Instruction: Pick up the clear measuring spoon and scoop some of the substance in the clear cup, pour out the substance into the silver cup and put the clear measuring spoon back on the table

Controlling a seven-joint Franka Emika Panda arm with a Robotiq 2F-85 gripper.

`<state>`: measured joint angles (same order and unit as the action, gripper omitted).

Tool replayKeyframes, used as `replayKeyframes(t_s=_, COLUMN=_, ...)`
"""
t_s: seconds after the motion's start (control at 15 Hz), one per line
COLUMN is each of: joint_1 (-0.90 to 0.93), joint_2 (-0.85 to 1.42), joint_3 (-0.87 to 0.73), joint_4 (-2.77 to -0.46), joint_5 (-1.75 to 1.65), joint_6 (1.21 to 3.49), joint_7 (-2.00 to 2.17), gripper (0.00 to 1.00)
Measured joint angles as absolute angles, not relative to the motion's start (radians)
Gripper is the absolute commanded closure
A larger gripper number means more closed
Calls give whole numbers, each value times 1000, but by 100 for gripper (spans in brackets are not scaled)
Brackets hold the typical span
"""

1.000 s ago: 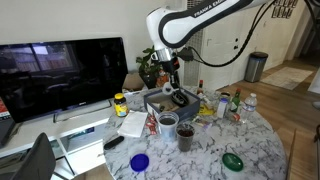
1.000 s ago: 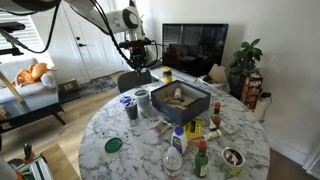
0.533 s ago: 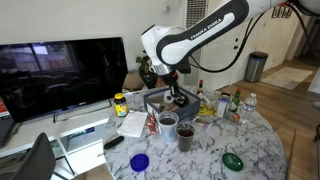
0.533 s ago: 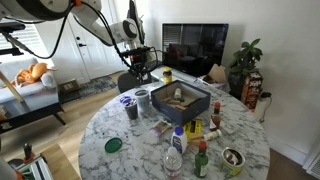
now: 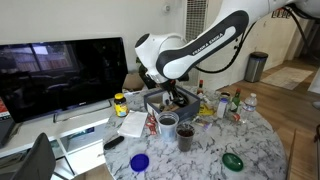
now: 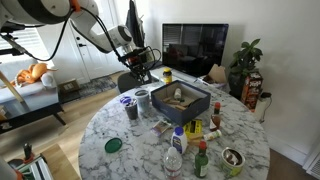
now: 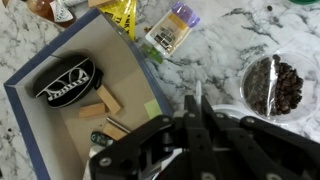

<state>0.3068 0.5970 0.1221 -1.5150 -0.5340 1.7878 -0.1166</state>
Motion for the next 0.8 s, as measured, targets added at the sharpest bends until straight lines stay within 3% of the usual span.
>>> replayKeyframes(t_s=0.8, joint_1=340, joint_2=595, joint_3=112, joint_4=-1557, joint_5=-730, joint_6=1818, joint_7=15, gripper=99)
